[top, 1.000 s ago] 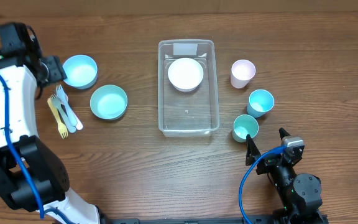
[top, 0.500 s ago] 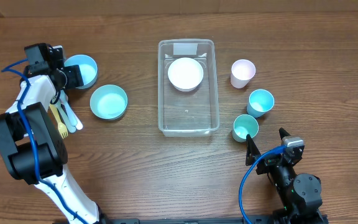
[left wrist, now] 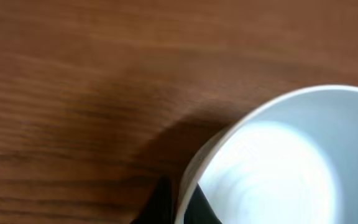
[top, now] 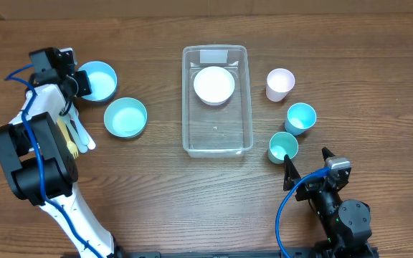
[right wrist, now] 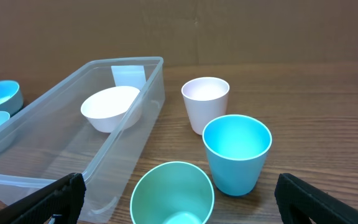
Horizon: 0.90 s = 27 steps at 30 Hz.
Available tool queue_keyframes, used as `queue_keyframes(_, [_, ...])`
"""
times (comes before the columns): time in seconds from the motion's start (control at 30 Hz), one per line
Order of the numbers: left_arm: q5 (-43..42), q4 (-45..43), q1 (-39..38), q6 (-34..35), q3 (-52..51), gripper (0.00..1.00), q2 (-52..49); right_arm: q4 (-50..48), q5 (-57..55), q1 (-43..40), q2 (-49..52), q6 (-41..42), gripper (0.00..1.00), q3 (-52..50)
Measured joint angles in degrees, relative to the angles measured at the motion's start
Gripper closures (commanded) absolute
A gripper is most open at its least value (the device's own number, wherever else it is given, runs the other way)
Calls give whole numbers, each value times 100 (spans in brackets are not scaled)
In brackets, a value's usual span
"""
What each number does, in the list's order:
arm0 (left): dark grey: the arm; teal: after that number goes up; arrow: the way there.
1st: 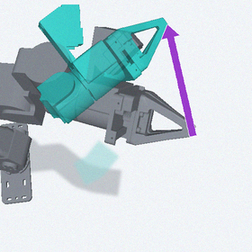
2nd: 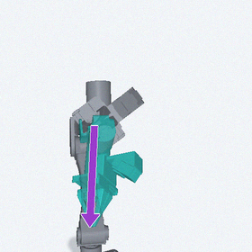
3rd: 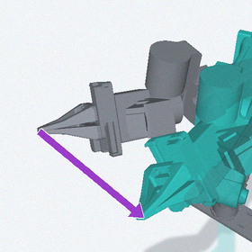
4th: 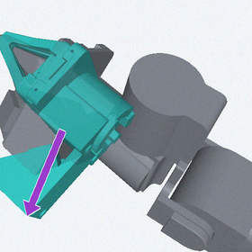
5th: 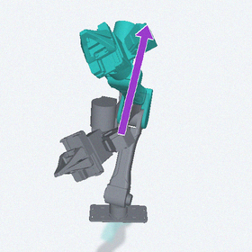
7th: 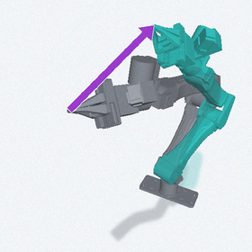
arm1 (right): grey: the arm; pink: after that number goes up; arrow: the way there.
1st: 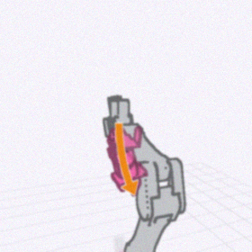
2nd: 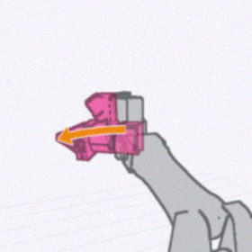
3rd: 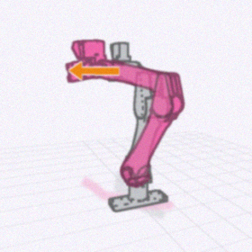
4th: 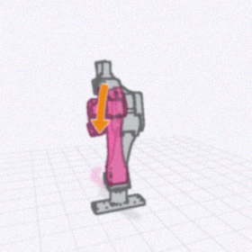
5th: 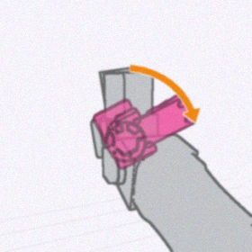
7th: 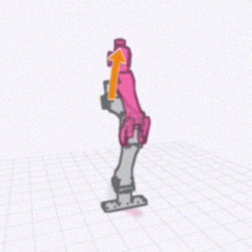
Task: Pack container
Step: 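Move the left gripper to the far light-blue bowl and grasp it, then lower the light-blue bowl into the white bowl and release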
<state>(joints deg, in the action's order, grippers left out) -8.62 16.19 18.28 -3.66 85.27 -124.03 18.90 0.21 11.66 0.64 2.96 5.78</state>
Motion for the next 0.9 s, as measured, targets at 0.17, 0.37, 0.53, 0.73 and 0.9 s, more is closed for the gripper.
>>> queue_keyframes(0.17, [-63, 1362, -326, 389, 1432, 96, 59, 2, 2, 0, 0, 0, 0, 0])
queue_keyframes(0.37, [-190, 1768, -1340, 435, 1840, 96, 1480, 0, 2, 0, 0, 2, 0, 0])
queue_keyframes(0.53, [-31, 2210, -3307, 560, 2006, 96, 1910, 2, 0, 2, 0, 0, 0, 0])
queue_keyframes(0.73, [1611, 2516, -5108, 2225, 2002, 96, 1069, 2, 2, 0, 0, 0, 0, 0])
queue_keyframes(0.9, [1681, 2675, -4874, 4089, 2002, 96, 549, 2, 0, 0, 0, 2, 0, 0])
